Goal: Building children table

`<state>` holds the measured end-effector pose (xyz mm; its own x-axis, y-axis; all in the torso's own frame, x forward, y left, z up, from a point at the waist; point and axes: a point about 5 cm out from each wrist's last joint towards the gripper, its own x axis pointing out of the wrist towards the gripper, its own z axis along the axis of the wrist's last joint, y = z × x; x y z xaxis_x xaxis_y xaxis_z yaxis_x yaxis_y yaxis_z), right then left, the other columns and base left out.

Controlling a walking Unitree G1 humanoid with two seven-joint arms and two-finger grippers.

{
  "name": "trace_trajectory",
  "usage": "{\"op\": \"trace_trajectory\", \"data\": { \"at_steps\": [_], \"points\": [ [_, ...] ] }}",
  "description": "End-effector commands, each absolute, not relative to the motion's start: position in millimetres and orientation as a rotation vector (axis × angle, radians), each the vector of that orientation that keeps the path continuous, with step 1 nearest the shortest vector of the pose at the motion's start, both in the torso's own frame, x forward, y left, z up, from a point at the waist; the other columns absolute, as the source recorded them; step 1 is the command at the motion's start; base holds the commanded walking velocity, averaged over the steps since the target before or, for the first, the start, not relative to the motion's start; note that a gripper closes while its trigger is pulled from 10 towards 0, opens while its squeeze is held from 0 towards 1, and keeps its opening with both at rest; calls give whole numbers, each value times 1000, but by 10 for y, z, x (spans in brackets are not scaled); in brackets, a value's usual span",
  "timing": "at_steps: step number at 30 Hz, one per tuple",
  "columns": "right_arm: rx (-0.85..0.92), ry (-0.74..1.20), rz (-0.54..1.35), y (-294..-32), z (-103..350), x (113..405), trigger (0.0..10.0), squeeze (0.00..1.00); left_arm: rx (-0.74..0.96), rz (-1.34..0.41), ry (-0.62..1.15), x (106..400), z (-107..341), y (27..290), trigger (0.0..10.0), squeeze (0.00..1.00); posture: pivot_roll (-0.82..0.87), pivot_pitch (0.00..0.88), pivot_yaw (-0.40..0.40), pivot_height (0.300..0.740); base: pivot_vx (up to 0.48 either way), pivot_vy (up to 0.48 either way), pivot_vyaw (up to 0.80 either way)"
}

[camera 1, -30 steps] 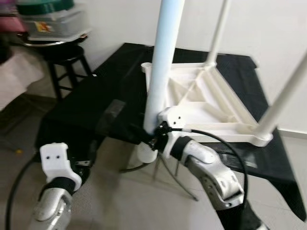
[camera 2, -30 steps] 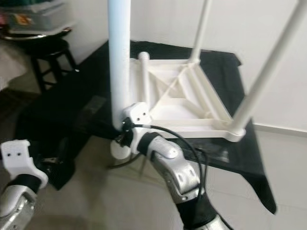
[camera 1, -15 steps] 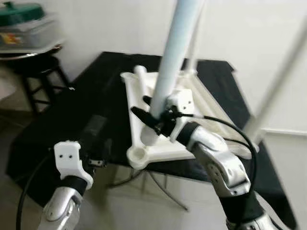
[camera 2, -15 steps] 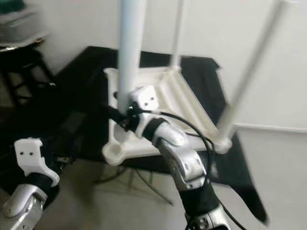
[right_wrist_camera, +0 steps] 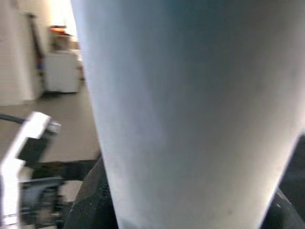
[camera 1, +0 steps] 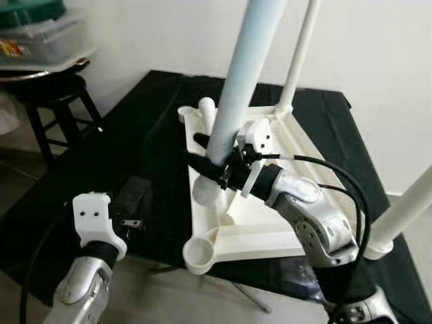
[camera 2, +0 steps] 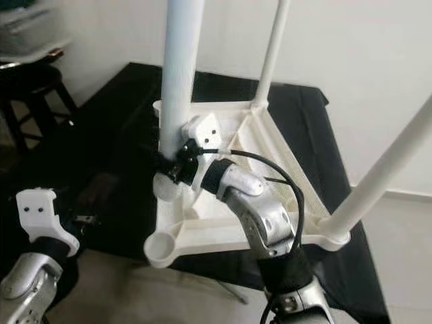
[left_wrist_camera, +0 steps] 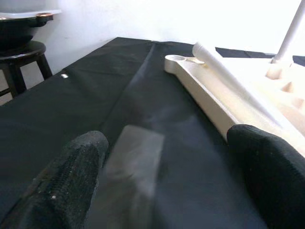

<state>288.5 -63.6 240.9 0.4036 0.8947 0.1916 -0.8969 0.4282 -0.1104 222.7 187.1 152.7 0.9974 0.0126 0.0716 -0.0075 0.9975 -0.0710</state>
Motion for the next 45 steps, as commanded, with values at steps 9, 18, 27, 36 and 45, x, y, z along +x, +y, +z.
{"op": "trace_trajectory", "data": {
  "at_steps": [9, 18, 27, 36, 45],
  "points": [
    [25, -157, 1111, -824, 2356, 2927, 10000, 0, -20, -12, -39, 2173, 1480, 1910, 10000, 0, -74, 46, -20, 740, 0, 427, -89],
    [43, -172, 1038, -884, 2412, 3010, 10000, 0, 41, -38, -46, 2160, 1498, 1910, 10000, 0, -71, 54, -13, 740, 0, 0, -800],
    [1, -149, 1113, -952, 2422, 2982, 10000, 0, 126, -14, -50, 2138, 1499, 1973, 10000, 0, -63, 69, -6, 740, 0, 0, -800],
    [-187, -130, 1325, -901, 2349, 2888, 10000, 0, 150, 3, -58, 2133, 1530, 2005, 10000, 0, -49, 91, 2, 740, 0, 0, -444],
    [-247, -143, 1497, -848, 2346, 2976, 10000, 0, 160, 12, -59, 2093, 1562, 2032, 10000, 0, -21, 130, 1, 740, 0, 0, 0]
  ]
}}
